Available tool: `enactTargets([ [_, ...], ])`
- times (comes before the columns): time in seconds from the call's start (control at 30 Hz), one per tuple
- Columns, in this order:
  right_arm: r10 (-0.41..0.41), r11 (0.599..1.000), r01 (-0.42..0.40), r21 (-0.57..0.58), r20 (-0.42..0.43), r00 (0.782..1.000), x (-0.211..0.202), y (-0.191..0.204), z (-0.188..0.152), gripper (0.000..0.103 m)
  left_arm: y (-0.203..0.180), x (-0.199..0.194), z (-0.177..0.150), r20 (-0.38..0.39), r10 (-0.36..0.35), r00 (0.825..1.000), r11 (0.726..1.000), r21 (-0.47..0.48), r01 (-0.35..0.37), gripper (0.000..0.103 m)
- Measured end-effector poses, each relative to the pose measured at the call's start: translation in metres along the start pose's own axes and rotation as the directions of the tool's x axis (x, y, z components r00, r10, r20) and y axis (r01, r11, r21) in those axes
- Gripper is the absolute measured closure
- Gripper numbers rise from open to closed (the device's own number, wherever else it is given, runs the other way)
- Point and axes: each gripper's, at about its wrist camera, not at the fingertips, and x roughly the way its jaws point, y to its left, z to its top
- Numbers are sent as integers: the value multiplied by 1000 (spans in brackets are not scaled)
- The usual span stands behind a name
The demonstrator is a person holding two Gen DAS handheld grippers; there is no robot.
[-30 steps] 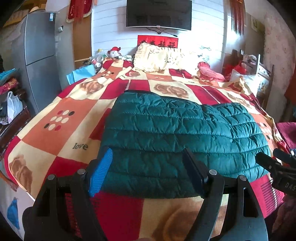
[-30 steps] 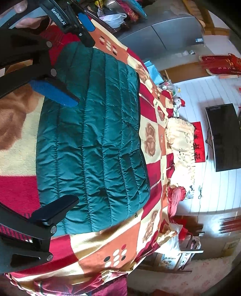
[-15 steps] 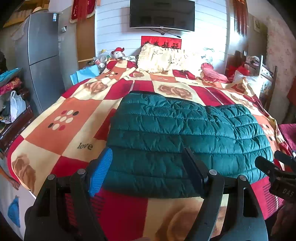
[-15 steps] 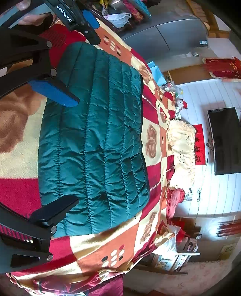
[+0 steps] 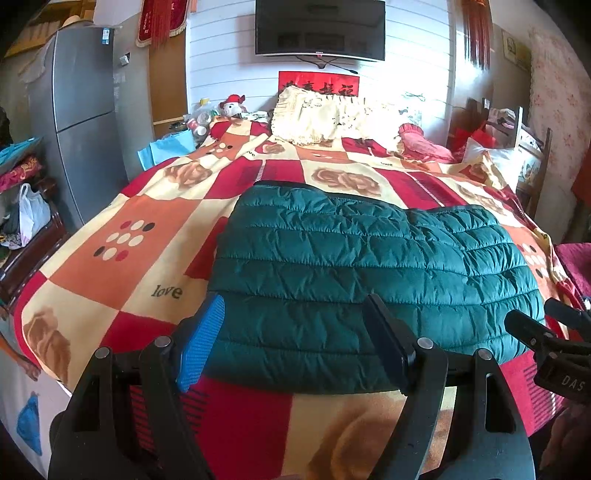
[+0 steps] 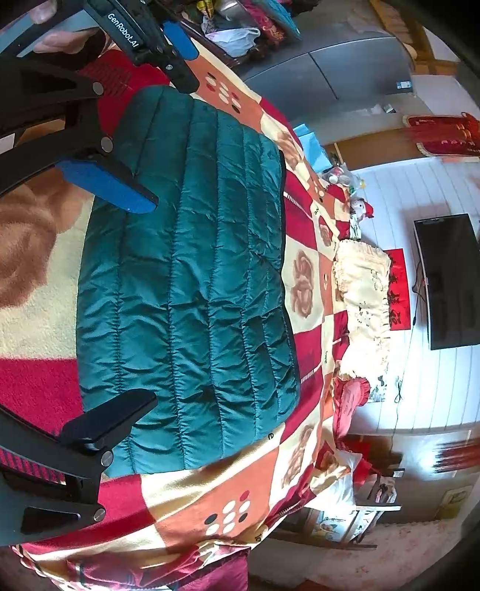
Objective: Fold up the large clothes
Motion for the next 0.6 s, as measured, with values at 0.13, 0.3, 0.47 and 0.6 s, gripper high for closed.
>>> enactTargets([
  [0.13,4,1000,-4,-2,-6,1000,1,1,0,8,0,0,0,-5,-4,1000,1000,0,4,25],
  [0.3,8,1000,-8,3,-10,1000,4,2,0,8,-1,0,0,-4,-4,1000,1000,1,4,25],
  [0.47,9,1000,-9,4,-8,1000,4,2,1,8,0,1,1,-1,-5,1000,1000,-2,5,25],
  [0.6,10,1000,-10,6,-2,1000,4,2,2,8,-1,0,1,-1,-3,1000,1000,1,3,25],
])
